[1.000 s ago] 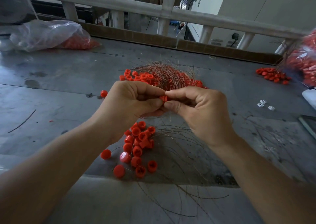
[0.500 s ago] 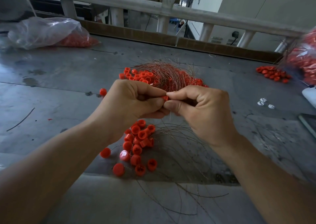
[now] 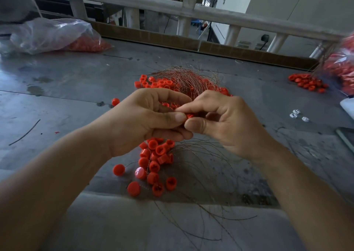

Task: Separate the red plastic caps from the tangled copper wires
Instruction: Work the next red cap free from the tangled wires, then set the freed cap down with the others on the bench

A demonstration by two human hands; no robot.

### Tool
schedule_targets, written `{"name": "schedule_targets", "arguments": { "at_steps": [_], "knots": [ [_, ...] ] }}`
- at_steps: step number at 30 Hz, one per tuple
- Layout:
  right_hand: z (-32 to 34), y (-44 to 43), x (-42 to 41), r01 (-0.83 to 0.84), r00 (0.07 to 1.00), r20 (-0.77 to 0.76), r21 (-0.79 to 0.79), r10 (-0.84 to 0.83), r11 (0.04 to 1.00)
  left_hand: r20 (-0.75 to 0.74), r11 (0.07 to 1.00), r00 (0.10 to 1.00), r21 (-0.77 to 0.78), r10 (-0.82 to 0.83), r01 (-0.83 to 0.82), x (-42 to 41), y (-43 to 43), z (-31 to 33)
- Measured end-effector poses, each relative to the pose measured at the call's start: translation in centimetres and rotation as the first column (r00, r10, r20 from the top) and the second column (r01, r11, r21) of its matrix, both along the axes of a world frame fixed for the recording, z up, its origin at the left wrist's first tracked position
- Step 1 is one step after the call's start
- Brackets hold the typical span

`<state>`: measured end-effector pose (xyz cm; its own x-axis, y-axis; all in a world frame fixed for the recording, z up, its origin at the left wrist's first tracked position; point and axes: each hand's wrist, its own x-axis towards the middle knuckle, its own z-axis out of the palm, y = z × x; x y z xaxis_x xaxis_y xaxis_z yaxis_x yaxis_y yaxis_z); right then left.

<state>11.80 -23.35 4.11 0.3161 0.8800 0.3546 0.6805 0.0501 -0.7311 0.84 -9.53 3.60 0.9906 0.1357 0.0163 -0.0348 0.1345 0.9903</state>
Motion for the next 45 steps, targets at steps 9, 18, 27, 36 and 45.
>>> {"name": "schedule_targets", "arguments": {
  "at_steps": [9,18,27,36,45],
  "knots": [
    [-0.3,0.0,-0.1,0.059,0.988,0.142,0.038,-0.064,0.998,0.2,0.961,0.974,0.23,0.109,-0.155,0.0,-1.7,-0.2],
    [-0.7,0.3,-0.9,0.074,0.967,0.233,0.146,-0.107,0.987,0.293,0.916,0.948,0.335,0.121,-0.221,-0.4,-1.9,-0.3],
    [-0.4,0.2,-0.6,0.067,0.976,0.194,0.167,-0.099,0.984,0.291,0.943,0.949,0.262,0.123,-0.202,-0.2,-1.8,-0.2],
    [-0.1,-0.2,-0.1,0.029,0.991,-0.135,0.236,0.003,0.971,0.195,0.991,0.973,0.005,0.127,-0.131,0.1,-0.6,-0.1],
    [-0.2,0.0,-0.1,0.01,0.987,-0.16,0.206,0.024,0.978,0.144,0.993,0.983,-0.001,0.117,-0.118,0.0,-0.5,0.1]
  ]
}}
